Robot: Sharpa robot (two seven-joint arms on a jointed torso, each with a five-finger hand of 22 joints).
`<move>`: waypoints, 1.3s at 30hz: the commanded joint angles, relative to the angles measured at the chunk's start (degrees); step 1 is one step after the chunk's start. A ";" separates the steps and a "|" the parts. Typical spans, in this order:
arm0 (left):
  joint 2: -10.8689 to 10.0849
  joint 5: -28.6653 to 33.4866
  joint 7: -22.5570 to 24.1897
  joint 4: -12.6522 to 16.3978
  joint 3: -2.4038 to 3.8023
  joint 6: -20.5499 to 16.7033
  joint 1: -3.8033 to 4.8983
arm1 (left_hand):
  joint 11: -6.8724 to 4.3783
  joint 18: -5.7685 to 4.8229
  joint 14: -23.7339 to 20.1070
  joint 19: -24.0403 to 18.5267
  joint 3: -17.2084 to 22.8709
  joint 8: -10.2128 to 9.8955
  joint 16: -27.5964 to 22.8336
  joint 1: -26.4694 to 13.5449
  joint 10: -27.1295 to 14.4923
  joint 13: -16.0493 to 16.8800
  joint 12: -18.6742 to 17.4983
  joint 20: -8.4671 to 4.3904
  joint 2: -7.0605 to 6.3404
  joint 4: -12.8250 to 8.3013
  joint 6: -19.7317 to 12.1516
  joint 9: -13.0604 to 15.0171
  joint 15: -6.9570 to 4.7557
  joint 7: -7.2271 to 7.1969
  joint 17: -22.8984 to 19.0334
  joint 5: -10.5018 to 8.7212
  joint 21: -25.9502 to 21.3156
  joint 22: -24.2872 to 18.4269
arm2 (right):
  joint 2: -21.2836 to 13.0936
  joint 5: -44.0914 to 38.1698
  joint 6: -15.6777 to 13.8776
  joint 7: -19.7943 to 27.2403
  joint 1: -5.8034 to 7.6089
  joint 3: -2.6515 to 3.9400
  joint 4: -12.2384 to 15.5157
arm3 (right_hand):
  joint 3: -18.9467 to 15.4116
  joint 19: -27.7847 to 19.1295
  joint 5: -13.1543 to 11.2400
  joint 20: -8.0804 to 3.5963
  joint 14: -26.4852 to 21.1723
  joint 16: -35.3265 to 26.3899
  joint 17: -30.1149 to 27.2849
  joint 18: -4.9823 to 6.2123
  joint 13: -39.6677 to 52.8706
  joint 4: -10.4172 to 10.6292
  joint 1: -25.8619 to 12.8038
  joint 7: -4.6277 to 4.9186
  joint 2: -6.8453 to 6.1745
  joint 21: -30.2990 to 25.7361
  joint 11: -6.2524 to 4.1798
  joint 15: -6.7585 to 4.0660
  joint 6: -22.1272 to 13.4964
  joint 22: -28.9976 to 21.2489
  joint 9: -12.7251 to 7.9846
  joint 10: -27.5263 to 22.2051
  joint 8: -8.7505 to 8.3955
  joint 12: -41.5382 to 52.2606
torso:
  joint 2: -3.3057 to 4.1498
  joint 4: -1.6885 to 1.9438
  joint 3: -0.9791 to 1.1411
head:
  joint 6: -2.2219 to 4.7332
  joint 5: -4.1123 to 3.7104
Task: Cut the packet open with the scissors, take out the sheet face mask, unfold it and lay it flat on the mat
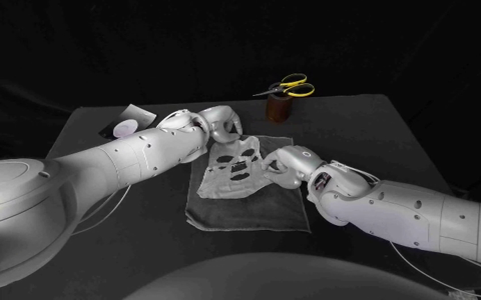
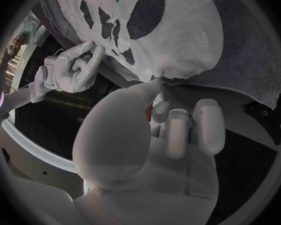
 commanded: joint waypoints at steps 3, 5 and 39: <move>0.11 -0.32 -2.77 -0.17 0.09 2.76 0.10 | 0.06 -0.51 4.00 -0.04 0.17 -0.48 0.34 -0.11 -0.68 -0.07 -0.34 0.70 0.99 -0.21 0.04 -0.03 0.43 0.28 10.31 0.16 -0.15 4.19 | 0.07 -1.85 0.91 -1.49 -0.25 -0.13 -0.21 | -0.04 -0.29 -0.12 0.04 5.54 0.36 13.18 0.44 8.01 -0.17 -0.09 0.27 -0.59 -0.20 -0.14 -0.43 -0.01 7.34 -0.07 2.02 -0.38 -0.38 | 0.09 -0.12 0.00 | 0.00 0.06; 0.14 -0.64 -3.13 -0.29 0.10 3.08 0.11 | 0.11 -0.53 4.03 0.01 0.44 -0.55 0.36 0.17 -0.73 -0.01 -0.39 0.78 1.41 -0.39 0.25 0.01 0.49 0.31 10.40 0.16 -0.07 4.28 | 0.07 -1.93 0.92 -1.59 -0.26 -0.13 -0.19 | -0.04 -0.29 -0.12 0.04 5.54 0.36 13.18 0.44 8.01 -0.17 -0.09 0.27 -0.59 -0.20 -0.14 -0.43 -0.01 7.34 -0.07 2.02 -0.38 -0.38 | 0.07 -0.14 0.04 | 0.00 0.07; -2.92 -1.22 -3.16 3.74 1.54 2.86 0.45 | 0.38 -0.77 4.81 0.61 -2.16 -3.24 0.91 -0.42 0.76 2.25 0.21 1.13 -0.53 -1.42 -0.46 -0.17 0.76 0.66 12.17 0.15 0.81 5.23 | -0.39 -2.86 1.73 -3.82 -0.76 -0.13 -0.44 | -0.52 -0.55 -0.13 0.12 5.49 0.27 12.96 0.53 7.67 -0.14 -0.43 0.48 -1.30 -0.80 0.05 -0.25 -0.20 7.16 -0.53 1.80 -1.17 -0.81 | 0.33 -0.09 0.15 | 0.00 0.14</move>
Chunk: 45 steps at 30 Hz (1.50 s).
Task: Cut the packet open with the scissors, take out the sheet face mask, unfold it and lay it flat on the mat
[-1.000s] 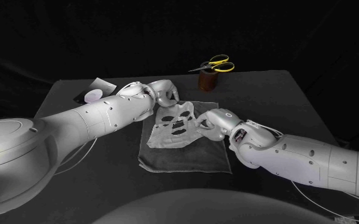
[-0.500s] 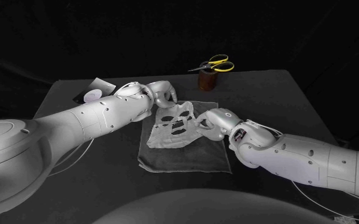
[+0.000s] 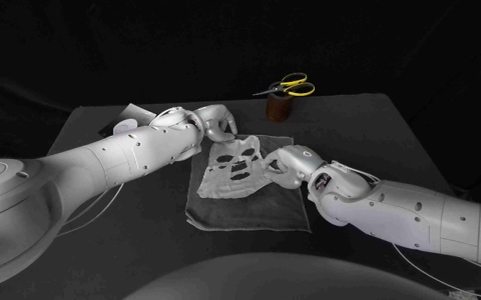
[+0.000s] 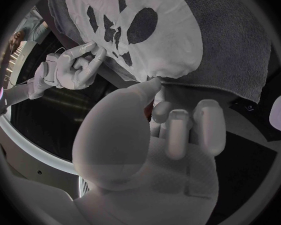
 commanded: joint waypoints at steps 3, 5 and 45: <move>1.00 -0.68 -0.14 -0.95 0.05 0.71 0.03 | 0.21 -0.78 4.86 0.23 -0.13 -0.55 0.22 0.48 0.42 0.21 0.22 0.32 -0.60 -0.39 -0.64 -0.12 0.38 0.05 12.29 0.15 0.35 5.20 | -0.19 -0.75 2.40 -2.82 -0.50 -0.36 -0.58 | -0.41 -0.34 -0.13 -0.09 5.59 0.18 12.99 0.56 7.65 0.03 -0.04 0.42 -0.44 -0.31 0.27 -0.33 -0.18 7.15 -0.15 1.99 -0.28 -0.31 | 0.06 -0.14 0.08 | 0.00 0.11; 1.38 -0.92 -0.22 -1.20 0.02 0.96 -0.05 | 0.17 -0.80 4.90 0.29 -0.21 -0.47 0.25 0.76 0.61 0.52 0.29 0.34 -0.67 -0.67 -0.13 -0.01 0.38 0.00 12.38 0.15 0.43 5.29 | -0.15 -0.77 2.54 -2.91 -0.51 -0.36 -0.59 | -0.41 -0.34 -0.13 -0.09 5.59 0.18 12.99 0.56 7.65 0.03 -0.04 0.42 -0.44 -0.31 0.27 -0.33 -0.18 7.15 -0.15 1.99 -0.28 -0.31 | 0.07 -0.17 0.07 | 0.00 0.10; 2.57 -3.17 -1.31 -1.74 -0.28 2.67 -0.86 | -0.01 -0.83 5.01 0.23 -1.96 -2.14 0.33 1.03 0.90 1.29 0.15 0.08 -1.65 -2.16 -0.17 0.49 0.14 -0.03 12.67 0.13 0.53 5.42 | -0.16 -0.97 3.74 -3.94 -0.53 -0.36 -0.75 | -0.88 -0.46 -0.12 -0.02 5.56 0.12 12.85 0.60 7.55 0.31 -0.43 0.55 -0.78 -0.60 0.40 -0.20 -0.30 7.06 -0.43 1.93 -0.76 -0.41 | 0.14 -0.10 0.13 | 0.00 -0.12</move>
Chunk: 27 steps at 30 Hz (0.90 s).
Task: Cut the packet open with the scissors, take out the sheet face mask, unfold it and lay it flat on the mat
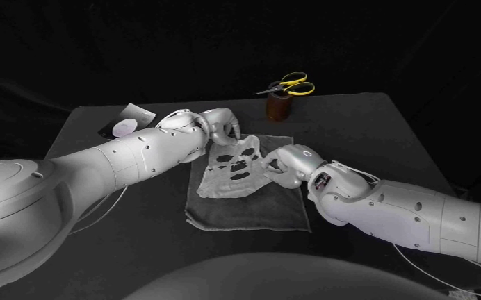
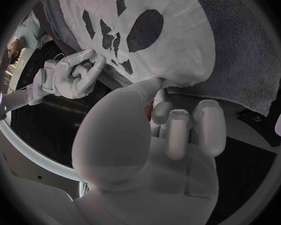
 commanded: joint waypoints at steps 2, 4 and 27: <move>0.23 -0.64 -0.74 0.12 -0.12 1.83 -0.27 | 0.31 -0.86 5.01 0.08 -0.63 -0.42 0.38 -0.25 0.25 0.12 -0.01 -0.08 -0.61 -0.03 -0.36 -0.24 0.18 0.13 12.65 0.13 0.38 5.47 | -0.24 -0.46 3.77 -3.22 -0.56 -0.47 -0.84 | -0.28 -0.50 -0.13 -0.01 5.56 0.16 12.84 0.64 7.56 0.00 -0.21 0.39 -0.59 -0.48 0.29 -0.20 0.06 7.02 -0.15 1.81 -0.22 -0.42 | -0.04 0.04 0.07 | 0.00 -0.17; 0.19 -0.82 -0.80 0.26 -0.12 2.08 -0.29 | 0.32 -0.86 5.05 0.07 -0.70 -0.46 0.41 -0.28 0.32 0.22 0.01 -0.07 -0.67 -0.04 -0.35 -0.24 0.20 0.13 12.75 0.13 0.38 5.47 | -0.25 -0.46 3.83 -3.24 -0.56 -0.47 -0.85 | -0.28 -0.50 -0.13 -0.01 5.56 0.16 12.84 0.64 7.56 0.00 -0.21 0.39 -0.59 -0.48 0.29 -0.20 0.06 7.02 -0.15 1.81 -0.22 -0.42 | -0.03 0.05 0.06 | 0.00 -0.19; 1.57 -5.08 -1.33 -1.04 -1.22 -0.30 -0.30 | -0.51 -1.17 6.01 0.97 0.00 1.41 0.99 -0.18 3.43 3.78 0.72 -0.50 2.69 0.11 6.34 1.14 -0.45 -1.17 14.90 0.15 1.38 6.57 | -0.26 -0.46 4.17 -3.52 -0.56 -0.47 -1.03 | -0.36 -0.52 -0.13 0.00 5.58 0.19 12.92 0.65 7.57 0.13 -0.17 0.33 -0.47 -0.52 0.28 -0.16 0.39 7.00 -0.18 1.81 -0.22 -0.40 | 0.03 -0.02 0.05 | 0.00 -0.05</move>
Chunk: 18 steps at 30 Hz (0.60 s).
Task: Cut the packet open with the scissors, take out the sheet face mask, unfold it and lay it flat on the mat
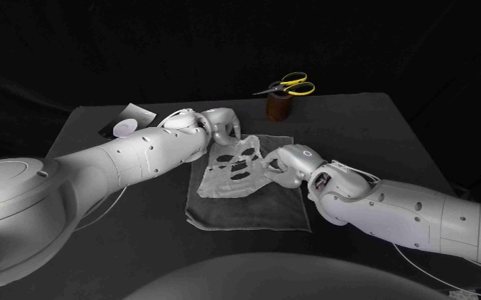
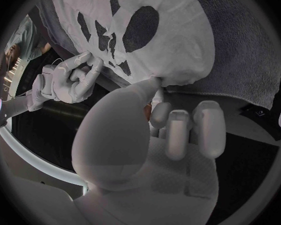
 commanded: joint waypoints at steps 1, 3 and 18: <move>0.58 -2.43 -0.95 -0.28 -0.56 0.27 -0.61 | -0.07 -1.17 6.00 0.54 0.29 -0.19 0.37 -0.22 0.35 0.08 0.19 -0.07 0.66 0.09 0.44 -0.14 -0.45 0.14 14.90 0.16 0.27 6.61 | -0.23 -0.42 4.07 -3.40 -0.58 -0.50 -0.98 | -0.37 -0.52 -0.13 0.00 5.58 0.25 12.92 0.65 7.54 0.13 0.06 0.18 -0.25 -0.24 0.35 -0.16 0.13 7.02 -0.04 1.88 -0.22 -0.18 | 0.04 -0.07 0.01 | 0.00 -0.04; 0.76 -2.56 -0.96 -0.38 -0.65 0.02 -0.61 | -0.06 -1.19 6.07 0.60 0.29 -0.21 0.41 -0.29 0.45 0.20 0.21 -0.08 0.71 0.13 0.46 -0.14 -0.46 0.12 15.05 0.16 0.33 6.68 | -0.21 -0.42 4.10 -3.42 -0.58 -0.50 -0.99 | -0.37 -0.52 -0.13 0.00 5.58 0.25 12.92 0.65 7.54 0.13 0.06 0.18 -0.25 -0.24 0.35 -0.16 0.13 7.02 -0.04 1.88 -0.22 -0.18 | 0.02 -0.05 0.03 | 0.00 0.03; 1.00 -2.64 0.22 -0.48 -0.81 -2.55 -0.61 | -0.52 -1.36 6.07 1.11 1.72 0.80 0.42 -0.35 3.99 4.61 1.05 -0.45 2.96 0.15 2.74 0.82 -0.87 -0.15 15.05 0.19 0.84 7.21 | -0.18 -0.43 4.10 -3.60 -0.57 -0.50 -1.03 | -0.41 -0.57 -0.13 0.01 5.58 0.24 12.90 0.67 7.53 0.17 0.10 0.14 -0.20 -0.35 0.32 -0.17 0.35 6.98 -0.05 1.87 -0.18 -0.18 | 0.01 -0.02 0.03 | 0.00 -0.02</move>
